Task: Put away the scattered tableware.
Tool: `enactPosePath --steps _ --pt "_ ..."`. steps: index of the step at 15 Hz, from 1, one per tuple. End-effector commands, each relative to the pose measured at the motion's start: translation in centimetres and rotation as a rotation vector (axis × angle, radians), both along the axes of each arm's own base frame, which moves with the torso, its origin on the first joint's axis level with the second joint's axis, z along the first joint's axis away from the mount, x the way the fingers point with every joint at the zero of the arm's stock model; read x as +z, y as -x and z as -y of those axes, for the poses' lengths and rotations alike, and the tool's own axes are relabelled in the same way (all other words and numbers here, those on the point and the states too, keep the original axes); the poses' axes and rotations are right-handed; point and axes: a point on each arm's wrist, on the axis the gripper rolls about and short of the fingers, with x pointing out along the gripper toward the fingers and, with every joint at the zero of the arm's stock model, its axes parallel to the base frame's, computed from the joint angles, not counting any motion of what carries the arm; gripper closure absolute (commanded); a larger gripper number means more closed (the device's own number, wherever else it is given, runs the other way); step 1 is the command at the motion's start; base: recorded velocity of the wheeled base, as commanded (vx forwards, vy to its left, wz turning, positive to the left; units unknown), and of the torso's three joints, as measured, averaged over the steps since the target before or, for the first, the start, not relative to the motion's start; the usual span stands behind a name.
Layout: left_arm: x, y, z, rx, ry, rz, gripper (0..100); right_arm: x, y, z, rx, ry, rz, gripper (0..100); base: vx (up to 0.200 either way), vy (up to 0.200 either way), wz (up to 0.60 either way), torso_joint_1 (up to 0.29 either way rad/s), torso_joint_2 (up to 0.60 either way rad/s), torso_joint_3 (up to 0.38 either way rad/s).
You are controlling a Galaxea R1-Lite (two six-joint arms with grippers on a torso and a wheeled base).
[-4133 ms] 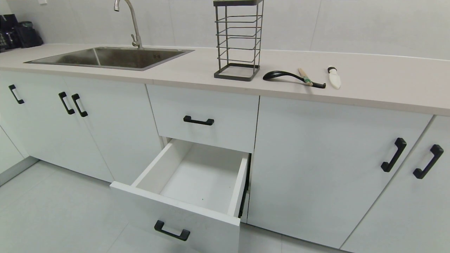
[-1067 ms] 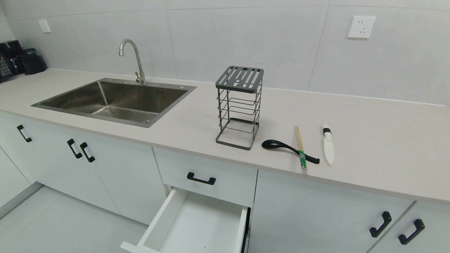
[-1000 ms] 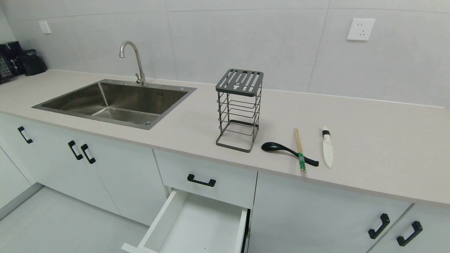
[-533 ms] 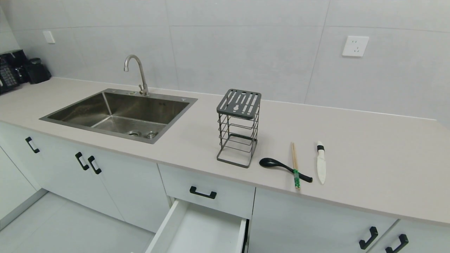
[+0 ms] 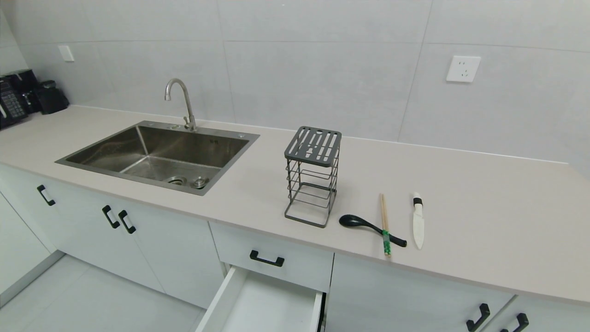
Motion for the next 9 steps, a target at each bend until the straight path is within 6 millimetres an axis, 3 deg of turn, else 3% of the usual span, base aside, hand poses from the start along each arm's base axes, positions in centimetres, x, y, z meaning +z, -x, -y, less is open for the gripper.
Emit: enactPosePath --steps 1,9 --pt "0.03 -0.01 -0.01 0.002 0.003 0.001 0 -0.01 -0.01 0.00 0.002 -0.001 -0.002 0 0.000 0.000 0.00 0.000 0.00 0.000" --pt "0.03 -0.01 -0.12 0.056 0.011 0.001 0 0.01 -0.02 -0.01 0.005 0.008 0.003 0 0.000 0.000 0.00 0.000 0.00 0.000"
